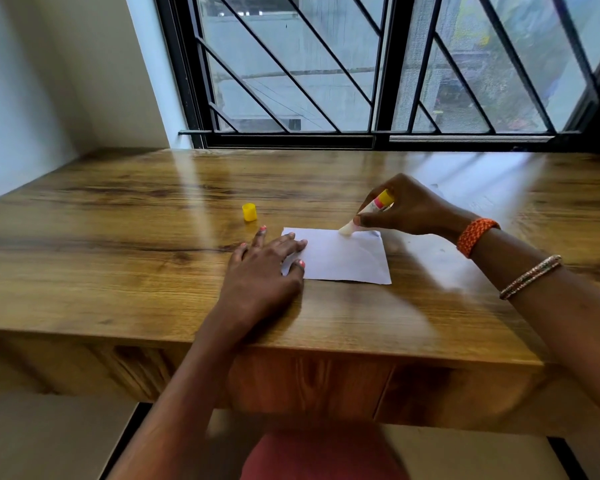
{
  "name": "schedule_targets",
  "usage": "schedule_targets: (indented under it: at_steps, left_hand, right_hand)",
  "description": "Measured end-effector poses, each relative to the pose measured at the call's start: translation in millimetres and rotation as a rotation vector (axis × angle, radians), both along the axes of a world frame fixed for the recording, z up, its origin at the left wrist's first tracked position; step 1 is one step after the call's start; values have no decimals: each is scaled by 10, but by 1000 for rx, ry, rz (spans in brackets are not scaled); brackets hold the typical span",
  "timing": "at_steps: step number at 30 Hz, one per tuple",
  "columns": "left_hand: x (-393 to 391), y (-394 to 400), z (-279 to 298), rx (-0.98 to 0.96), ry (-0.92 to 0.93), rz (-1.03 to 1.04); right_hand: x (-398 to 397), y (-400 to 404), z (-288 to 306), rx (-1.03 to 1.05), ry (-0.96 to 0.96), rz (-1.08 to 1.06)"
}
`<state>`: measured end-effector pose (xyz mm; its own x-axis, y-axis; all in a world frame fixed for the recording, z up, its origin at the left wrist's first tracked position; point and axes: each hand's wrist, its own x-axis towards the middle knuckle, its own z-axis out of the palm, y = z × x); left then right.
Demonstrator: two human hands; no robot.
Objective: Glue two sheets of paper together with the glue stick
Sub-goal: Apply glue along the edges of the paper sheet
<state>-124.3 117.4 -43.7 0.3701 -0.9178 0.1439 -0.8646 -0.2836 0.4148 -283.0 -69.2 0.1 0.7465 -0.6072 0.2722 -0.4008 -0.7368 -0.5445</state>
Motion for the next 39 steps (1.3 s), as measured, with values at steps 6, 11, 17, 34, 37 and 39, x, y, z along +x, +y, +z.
schedule_targets:
  at_steps: [6, 11, 17, 34, 37, 39]
  left_hand:
    - [8, -7, -17, -11, -7, -1]
    - [3, -6, -17, -15, -8, -4]
    - [-9, 33, -9, -14, -19, -26]
    - [20, 64, -10, -230, -43, -59]
    - [-14, 21, 45, -394, -38, -73]
    - [-83, -46, 116, -392, -38, -152]
  right_hand:
    - [-142, 11, 14, 4, -11, -3]
    - [-250, 15, 10, 27, -14, -24]
    - [-320, 27, 5, 30, -31, -49]
    - [-460, -17, -48, -11, -74, -103]
    - [-456, 4, -41, -8, -74, -103]
    - [-439, 20, -24, -11, -66, -112]
